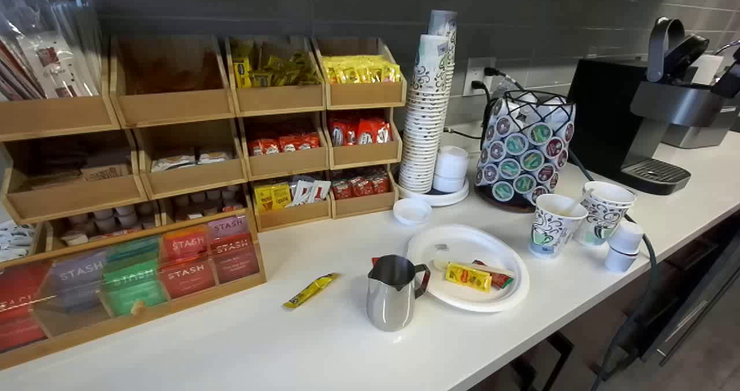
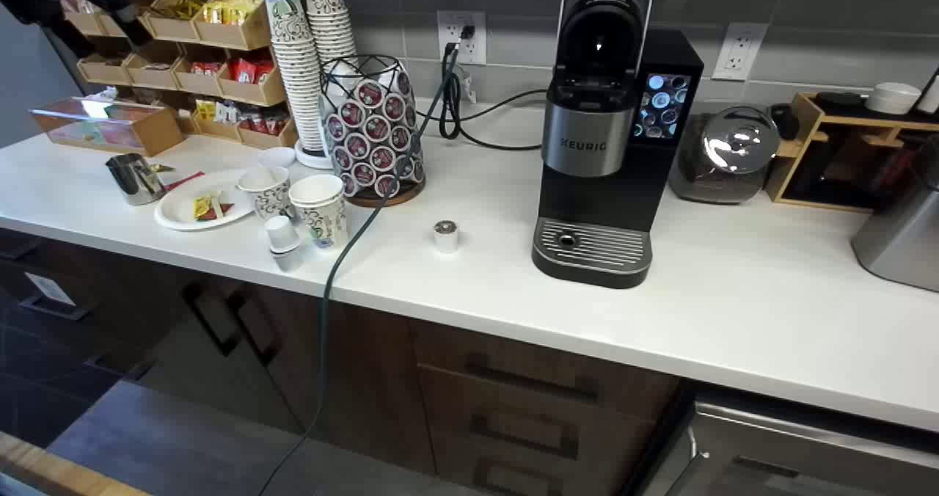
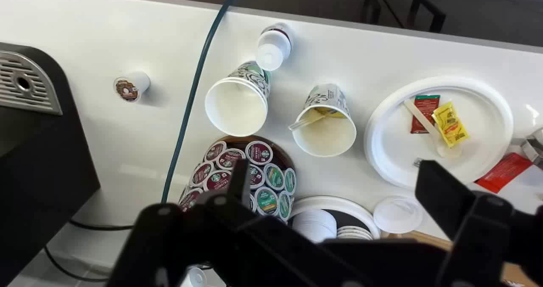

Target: Put the two cream packs on the plate

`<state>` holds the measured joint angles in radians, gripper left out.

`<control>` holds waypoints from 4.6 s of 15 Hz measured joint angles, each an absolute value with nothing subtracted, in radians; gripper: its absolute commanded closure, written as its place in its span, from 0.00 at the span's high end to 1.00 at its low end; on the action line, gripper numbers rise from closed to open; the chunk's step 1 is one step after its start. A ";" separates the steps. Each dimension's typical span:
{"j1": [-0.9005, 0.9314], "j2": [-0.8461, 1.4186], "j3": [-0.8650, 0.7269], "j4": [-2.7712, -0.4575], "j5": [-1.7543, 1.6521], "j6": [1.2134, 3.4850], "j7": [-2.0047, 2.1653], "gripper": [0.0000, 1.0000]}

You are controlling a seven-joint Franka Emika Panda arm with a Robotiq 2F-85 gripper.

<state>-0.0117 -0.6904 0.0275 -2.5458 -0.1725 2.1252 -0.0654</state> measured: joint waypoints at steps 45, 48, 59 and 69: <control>-0.098 -0.063 -0.164 -2.584 0.089 2.453 -0.116 1.00; -0.099 -0.055 -0.157 -2.574 0.089 2.453 -0.116 1.00; -0.097 0.143 -0.124 -2.438 0.067 2.452 -0.057 1.00; -0.096 0.226 -0.125 -2.403 0.048 2.487 0.065 0.47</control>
<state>-0.0955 0.2258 -0.1250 -2.4034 0.0483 2.4874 0.0648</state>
